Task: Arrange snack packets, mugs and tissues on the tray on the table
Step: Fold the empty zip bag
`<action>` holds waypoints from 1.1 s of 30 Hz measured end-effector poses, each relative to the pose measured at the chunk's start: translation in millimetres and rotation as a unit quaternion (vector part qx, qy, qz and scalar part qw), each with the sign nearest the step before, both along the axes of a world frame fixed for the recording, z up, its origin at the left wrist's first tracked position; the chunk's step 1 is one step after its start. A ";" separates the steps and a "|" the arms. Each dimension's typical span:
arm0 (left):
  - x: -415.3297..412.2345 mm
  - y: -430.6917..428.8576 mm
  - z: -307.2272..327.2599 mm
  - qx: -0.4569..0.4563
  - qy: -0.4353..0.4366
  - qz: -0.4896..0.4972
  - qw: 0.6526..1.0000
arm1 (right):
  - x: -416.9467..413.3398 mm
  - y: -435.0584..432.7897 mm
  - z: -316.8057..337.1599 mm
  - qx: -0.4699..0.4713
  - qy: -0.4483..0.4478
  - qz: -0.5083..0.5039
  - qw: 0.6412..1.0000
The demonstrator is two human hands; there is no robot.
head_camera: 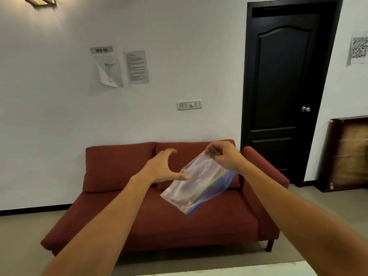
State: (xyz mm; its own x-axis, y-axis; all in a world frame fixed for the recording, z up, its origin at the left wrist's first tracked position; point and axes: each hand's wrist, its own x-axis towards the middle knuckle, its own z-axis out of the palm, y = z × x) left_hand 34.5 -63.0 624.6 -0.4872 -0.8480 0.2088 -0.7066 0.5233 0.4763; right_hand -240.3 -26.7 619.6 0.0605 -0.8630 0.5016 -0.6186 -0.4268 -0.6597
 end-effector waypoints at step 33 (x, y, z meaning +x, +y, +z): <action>-11.6 22.4 -34.0 0.185 0.331 -0.053 0.924 | 10.1 17.7 -44.7 0.168 -0.283 0.088 0.940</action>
